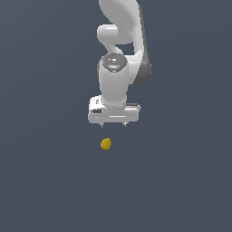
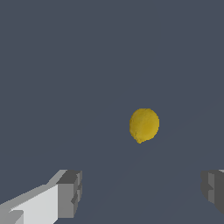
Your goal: Pick up the object and move it to a goal position.
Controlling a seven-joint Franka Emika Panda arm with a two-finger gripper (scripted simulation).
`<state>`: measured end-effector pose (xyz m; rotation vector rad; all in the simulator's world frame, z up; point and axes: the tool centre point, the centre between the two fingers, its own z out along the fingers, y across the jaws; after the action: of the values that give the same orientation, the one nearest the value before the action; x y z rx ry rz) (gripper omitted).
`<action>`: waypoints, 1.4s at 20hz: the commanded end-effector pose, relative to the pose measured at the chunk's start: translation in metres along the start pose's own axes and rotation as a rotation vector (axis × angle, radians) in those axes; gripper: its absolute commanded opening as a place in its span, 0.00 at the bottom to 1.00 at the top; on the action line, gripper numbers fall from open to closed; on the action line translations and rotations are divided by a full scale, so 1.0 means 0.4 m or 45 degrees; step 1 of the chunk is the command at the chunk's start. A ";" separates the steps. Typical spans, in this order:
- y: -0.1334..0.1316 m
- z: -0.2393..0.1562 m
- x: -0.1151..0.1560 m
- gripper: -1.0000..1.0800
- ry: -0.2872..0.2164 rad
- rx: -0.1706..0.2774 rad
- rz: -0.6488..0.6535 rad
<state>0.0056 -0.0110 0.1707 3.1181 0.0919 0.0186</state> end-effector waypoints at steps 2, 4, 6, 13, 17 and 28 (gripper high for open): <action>-0.001 0.000 0.000 0.96 0.000 0.000 -0.002; -0.006 -0.001 0.000 0.96 0.001 -0.001 -0.016; -0.018 -0.004 0.001 0.96 0.004 -0.004 -0.044; -0.050 -0.016 -0.001 0.96 0.011 -0.011 -0.102; -0.045 -0.011 0.001 0.96 0.010 -0.010 -0.105; -0.007 0.050 0.022 0.96 0.003 -0.004 -0.236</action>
<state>0.0128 -0.0049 0.1559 3.0948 0.3490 0.0213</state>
